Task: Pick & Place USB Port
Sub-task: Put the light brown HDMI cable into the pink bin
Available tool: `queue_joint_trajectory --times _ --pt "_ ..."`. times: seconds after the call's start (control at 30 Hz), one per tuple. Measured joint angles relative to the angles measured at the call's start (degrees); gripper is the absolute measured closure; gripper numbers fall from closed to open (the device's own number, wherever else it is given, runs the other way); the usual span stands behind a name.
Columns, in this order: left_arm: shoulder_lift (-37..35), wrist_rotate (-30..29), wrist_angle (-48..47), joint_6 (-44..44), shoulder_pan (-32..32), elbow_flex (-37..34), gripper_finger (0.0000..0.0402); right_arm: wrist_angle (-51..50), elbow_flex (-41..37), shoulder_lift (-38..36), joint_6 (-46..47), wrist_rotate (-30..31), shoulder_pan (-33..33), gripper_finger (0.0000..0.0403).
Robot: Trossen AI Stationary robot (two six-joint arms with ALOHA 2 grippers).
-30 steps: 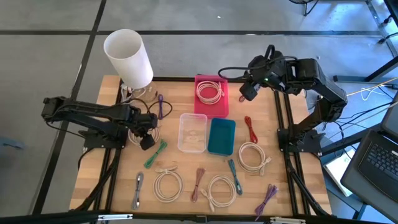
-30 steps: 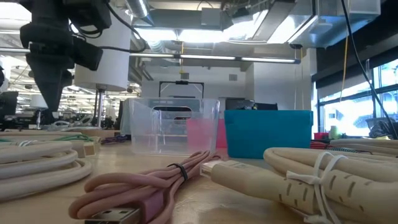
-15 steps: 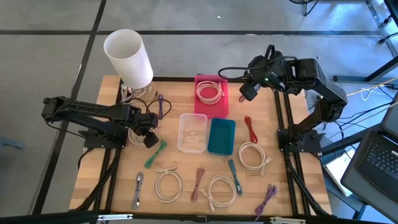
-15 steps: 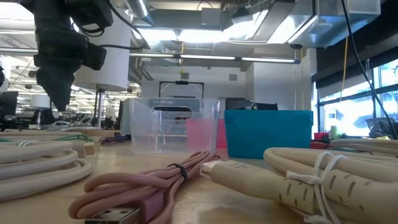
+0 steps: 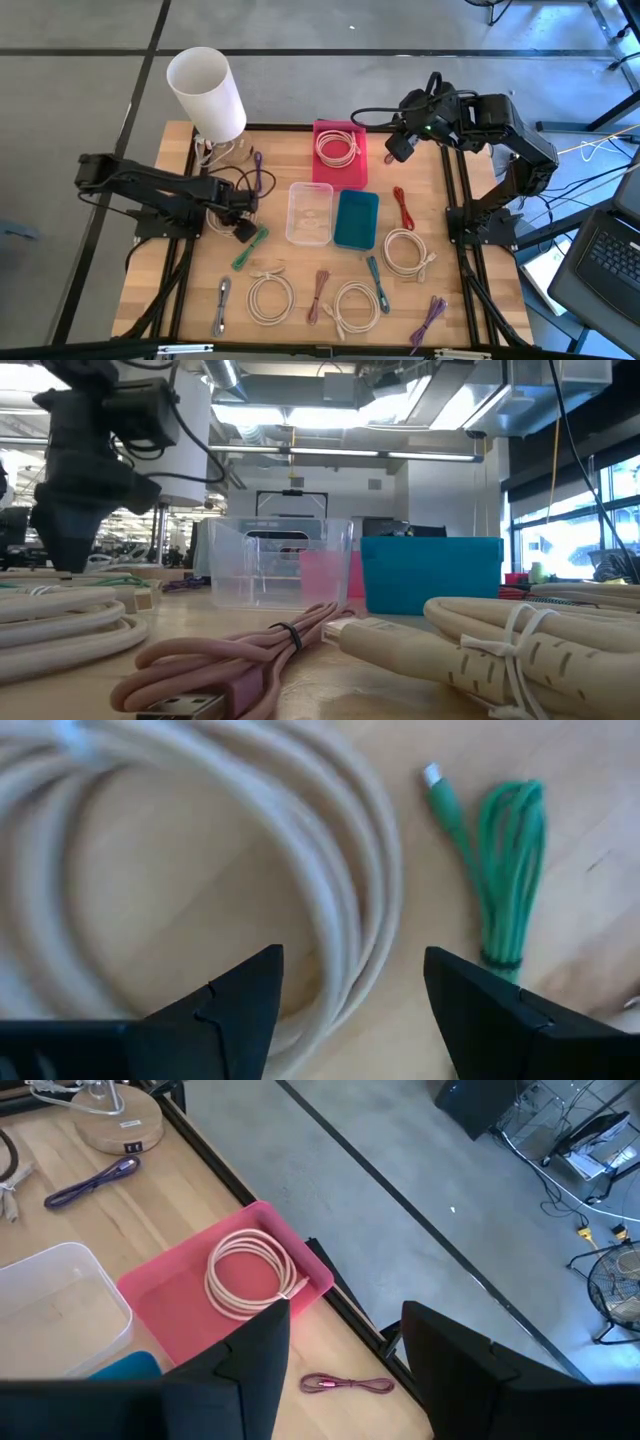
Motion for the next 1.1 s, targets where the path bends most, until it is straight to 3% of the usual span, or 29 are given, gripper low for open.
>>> queue_joint_trajectory --times 0.17,0.33,0.43,0.53,0.6,0.83,1.0,1.1 --pt "2.51 0.07 5.65 -0.06 -1.26 -3.11 0.0166 0.02 0.00 0.00 0.00 0.00 0.00 0.0206" --pt "3.58 -0.91 4.98 -2.55 -1.96 -3.91 0.0184 0.00 0.00 0.00 0.00 0.00 0.00 0.0206" --pt "2.57 -1.69 4.34 -4.52 -2.32 -4.23 0.0241 0.00 0.00 0.00 -0.02 0.00 0.00 0.0206" --pt "0.78 -2.15 3.32 -6.48 -3.02 -4.50 0.0337 0.00 0.00 0.00 -0.02 0.02 0.00 0.0206" --pt "-0.69 1.60 2.94 -8.25 -3.87 -4.60 0.0379 0.00 0.00 0.00 -0.14 0.02 0.00 0.0206" --pt "-8.15 2.81 1.50 -15.07 -7.99 -4.31 0.0391 0.02 0.00 -0.02 -0.17 0.18 0.00 0.0206" --pt "-14.36 0.05 2.95 -17.03 -10.98 -0.68 0.0391 0.00 0.00 -0.02 -0.25 0.28 0.00 0.0206" --pt "-17.25 -4.12 9.14 -15.76 -11.93 1.70 0.0391 0.00 0.00 -0.02 -0.41 0.66 0.00 0.0206"
